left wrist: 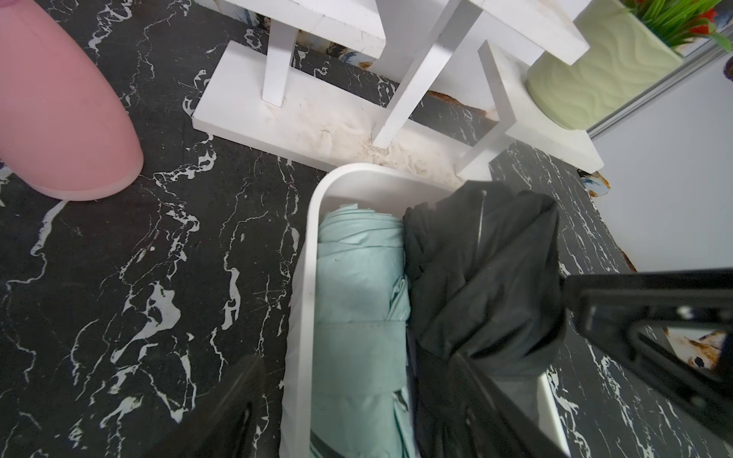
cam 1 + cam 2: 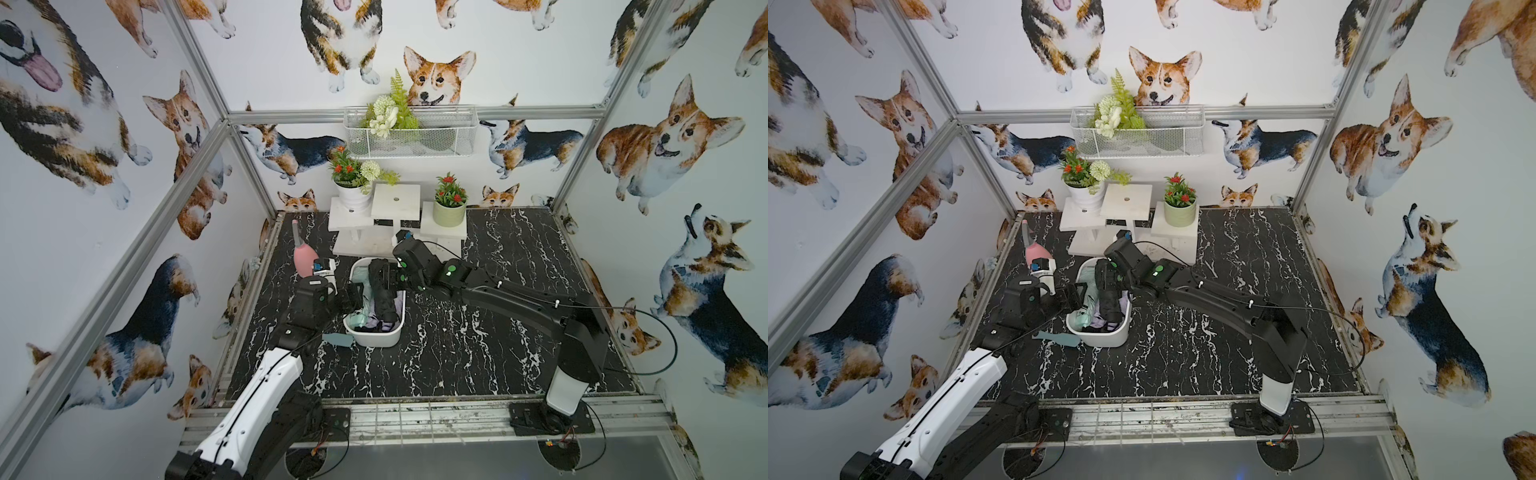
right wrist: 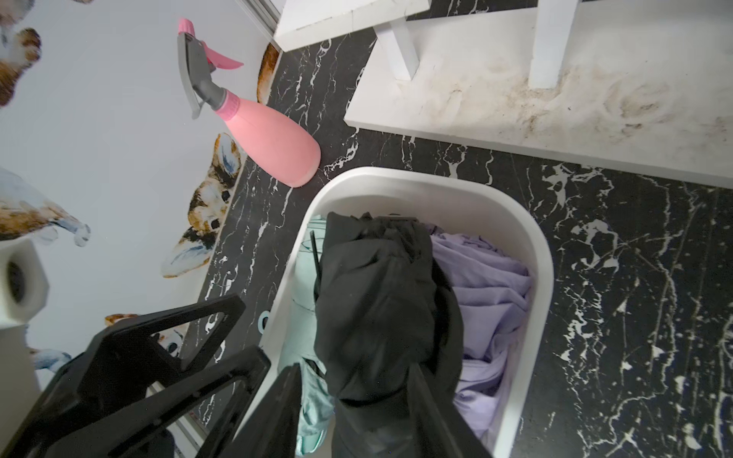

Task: Put the umbrella into the storage box
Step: Place the umbrella in the storage box.

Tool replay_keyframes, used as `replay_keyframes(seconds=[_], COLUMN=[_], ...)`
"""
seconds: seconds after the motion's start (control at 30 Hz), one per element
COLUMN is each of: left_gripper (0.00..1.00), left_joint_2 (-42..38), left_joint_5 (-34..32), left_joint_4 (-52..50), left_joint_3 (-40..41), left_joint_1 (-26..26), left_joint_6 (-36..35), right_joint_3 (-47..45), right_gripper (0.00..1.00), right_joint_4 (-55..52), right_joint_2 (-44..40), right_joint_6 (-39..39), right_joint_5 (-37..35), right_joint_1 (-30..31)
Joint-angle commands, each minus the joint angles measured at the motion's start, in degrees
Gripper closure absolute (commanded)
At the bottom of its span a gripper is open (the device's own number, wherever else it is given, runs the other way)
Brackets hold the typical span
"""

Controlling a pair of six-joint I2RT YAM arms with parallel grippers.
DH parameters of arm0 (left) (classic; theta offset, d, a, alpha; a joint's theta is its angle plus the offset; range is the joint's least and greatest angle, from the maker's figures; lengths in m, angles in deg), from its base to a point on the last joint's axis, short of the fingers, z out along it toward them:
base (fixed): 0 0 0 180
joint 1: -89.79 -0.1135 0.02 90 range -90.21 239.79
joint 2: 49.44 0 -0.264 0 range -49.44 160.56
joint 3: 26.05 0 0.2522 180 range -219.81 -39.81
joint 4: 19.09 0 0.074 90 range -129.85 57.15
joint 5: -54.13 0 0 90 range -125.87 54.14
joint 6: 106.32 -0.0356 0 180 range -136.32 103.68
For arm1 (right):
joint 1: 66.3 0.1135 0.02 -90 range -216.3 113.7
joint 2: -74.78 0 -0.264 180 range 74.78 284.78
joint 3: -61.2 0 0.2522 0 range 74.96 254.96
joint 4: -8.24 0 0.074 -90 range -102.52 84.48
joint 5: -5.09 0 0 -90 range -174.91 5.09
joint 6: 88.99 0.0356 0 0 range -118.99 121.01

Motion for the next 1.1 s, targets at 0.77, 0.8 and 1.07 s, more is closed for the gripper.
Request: replay_keyframes(seconds=[0.77, 0.8, 1.07], left_gripper=[0.27, 0.29, 0.68], left_joint_2=[-0.9, -0.2, 8.3], left_joint_5=[5.4, 5.6, -0.7], left_joint_4=[7.6, 7.7, 4.5], left_joint_3=[-3.3, -3.8, -7.4], left_joint_1=[6.2, 7.1, 13.5], left_joint_6=[-3.8, -4.1, -3.4], right_joint_3=[-0.9, -1.7, -13.5], right_gripper=[0.59, 0.59, 0.76], right_joint_4=[-10.2, -10.1, -5.3], right_joint_2=[-6.5, -7.6, -18.3], right_joint_6=[-6.8, -6.8, -4.6], right_joint_5=[-11.3, -11.3, -6.8], right_joint_1=[1.4, 0.9, -6.8])
